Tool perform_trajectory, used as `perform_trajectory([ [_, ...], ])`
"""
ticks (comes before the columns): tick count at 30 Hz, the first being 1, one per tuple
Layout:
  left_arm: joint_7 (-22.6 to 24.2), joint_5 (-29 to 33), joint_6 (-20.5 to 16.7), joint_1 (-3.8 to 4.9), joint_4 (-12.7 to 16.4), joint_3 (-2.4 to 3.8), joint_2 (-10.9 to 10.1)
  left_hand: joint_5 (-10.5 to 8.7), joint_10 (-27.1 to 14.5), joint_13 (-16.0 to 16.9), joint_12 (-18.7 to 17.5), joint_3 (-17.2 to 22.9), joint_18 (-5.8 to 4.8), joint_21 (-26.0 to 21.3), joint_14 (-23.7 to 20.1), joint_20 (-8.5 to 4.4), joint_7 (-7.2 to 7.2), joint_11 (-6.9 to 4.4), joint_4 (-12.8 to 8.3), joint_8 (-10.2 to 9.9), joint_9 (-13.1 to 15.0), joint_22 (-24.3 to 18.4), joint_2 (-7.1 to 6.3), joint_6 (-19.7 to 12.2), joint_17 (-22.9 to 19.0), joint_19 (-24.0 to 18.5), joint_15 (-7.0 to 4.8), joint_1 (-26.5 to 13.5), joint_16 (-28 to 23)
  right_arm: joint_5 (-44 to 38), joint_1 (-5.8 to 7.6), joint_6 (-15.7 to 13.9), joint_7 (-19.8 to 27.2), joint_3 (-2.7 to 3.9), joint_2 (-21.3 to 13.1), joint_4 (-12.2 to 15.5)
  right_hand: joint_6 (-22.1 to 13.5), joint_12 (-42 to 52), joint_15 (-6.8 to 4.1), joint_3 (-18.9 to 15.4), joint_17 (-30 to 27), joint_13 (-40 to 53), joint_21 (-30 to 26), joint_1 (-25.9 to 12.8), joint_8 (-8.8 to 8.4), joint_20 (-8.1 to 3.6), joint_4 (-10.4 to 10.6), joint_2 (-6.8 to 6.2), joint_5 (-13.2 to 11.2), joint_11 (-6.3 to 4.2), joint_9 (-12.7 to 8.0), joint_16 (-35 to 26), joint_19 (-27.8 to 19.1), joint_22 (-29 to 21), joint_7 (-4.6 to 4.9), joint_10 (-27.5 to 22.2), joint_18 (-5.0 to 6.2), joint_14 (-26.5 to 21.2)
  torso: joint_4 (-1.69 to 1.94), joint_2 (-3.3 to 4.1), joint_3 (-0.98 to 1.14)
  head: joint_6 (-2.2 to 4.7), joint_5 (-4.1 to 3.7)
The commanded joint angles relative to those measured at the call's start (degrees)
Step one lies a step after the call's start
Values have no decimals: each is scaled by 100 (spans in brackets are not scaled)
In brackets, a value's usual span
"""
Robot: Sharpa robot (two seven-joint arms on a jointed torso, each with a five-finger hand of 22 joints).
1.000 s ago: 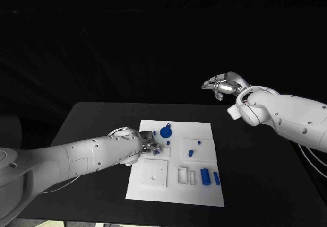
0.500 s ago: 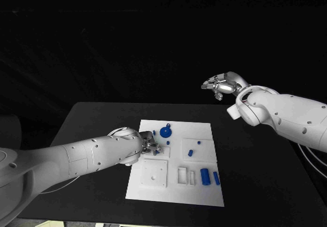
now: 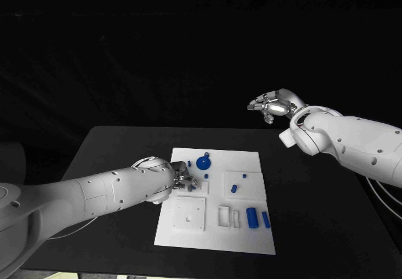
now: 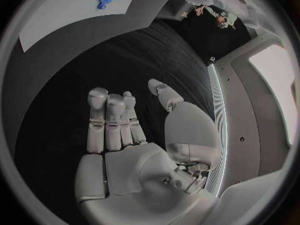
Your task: Assemble the parts on the task board
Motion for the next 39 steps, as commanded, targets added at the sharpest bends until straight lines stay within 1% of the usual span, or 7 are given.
perform_trajectory([
  [1, 51, 39, -4, -1, 11, 2, -10, -23, 4, -9, 45, -196, 87, 35, -9, -420, -3, -12, -40, -9, 22, 86, -17, -35, -4, -65, -3, -75, 40, -21, 1, 84, 29, 3, -2, 4, 39, 23, 12, 3, -10, -6, -26, -46, -36, -29, -27, 33, 36, 4, -8, -30, 1, 9, 71, -44, 397, -1, 0, 3, 0, 7, -10],
  [12, 100, 200, -81, -1, 67, 5, -126, -26, -13, -21, 39, -307, 97, 23, -30, -422, -8, -7, -48, -16, 27, 80, -110, -54, -14, -88, -8, -130, 33, -21, 1, 84, 34, 3, -11, 2, 38, 24, 13, 0, -10, -8, -27, -52, -37, -28, -25, 33, 38, 4, -9, -30, 1, 10, 71, -45, 397, -1, 4, -2, 0, 6, -12],
  [23, 168, 663, -2, 142, 399, 45, -451, -21, -193, -86, -93, -87, 99, -93, -235, -404, 82, 78, 319, -162, -2, 43, -604, -294, -88, -231, -24, -83, -92, -21, 0, 86, 32, 3, -32, -11, 32, 25, 13, -4, -11, -11, -30, -61, -41, -28, -22, 31, 45, 5, -11, -31, 0, 12, 72, -47, 397, -3, 5, -5, 4, 50, -24],
  [28, 258, 1067, 29, 305, 498, 76, -582, -6, -599, -179, -320, -107, 20, -315, -645, -309, 311, 294, 267, -431, -77, 3, -595, -821, -178, -594, 83, 60, -303, -21, 0, 86, 33, 3, -35, -43, 30, 25, 13, -4, -11, -12, -30, -61, -42, -28, -22, 31, 47, 5, -12, -31, 0, 12, 73, -47, 397, -3, 10, -4, 3, 69, -23],
  [31, 266, 1203, 18, 340, 492, 232, -624, -22, -759, -248, -440, -147, -35, -444, -818, -254, 362, 354, 226, -460, -80, -30, -579, -921, -258, -760, 179, 138, -421, -20, 0, 86, 33, 3, -34, -58, 28, 25, 14, -4, -11, -12, -31, -61, -43, -28, -23, 32, 48, 6, -12, -31, 0, 13, 73, -47, 397, -3, 5, -2, 7, 89, -14],
  [33, 285, 1235, -3, 383, 467, 261, -642, -17, -987, -360, -651, -161, -78, -611, -1023, -204, 455, 449, 197, -563, -114, -91, -548, -1145, -376, -938, 268, 183, -624, -19, 0, 89, 33, 3, -33, -67, 26, 26, 14, -4, -11, -12, -31, -61, -44, -28, -23, 32, 49, 6, -13, -31, 0, 13, 73, -47, 397, -3, 5, 0, 7, 110, -12],
  [39, 293, 1182, 21, 488, 118, 302, -522, 9, -1144, -609, -1031, -252, -165, -907, -1172, -126, 564, 553, 30, -666, -162, -231, -310, -1384, -635, -1081, 446, 381, -972, -22, -1, 99, 34, 2, -15, -101, 24, 26, 14, -3, -11, -13, -32, -60, -46, -28, -24, 34, 50, 6, -14, -31, 1, 13, 74, -48, 397, -3, 1, 5, 2, 162, -13],
])
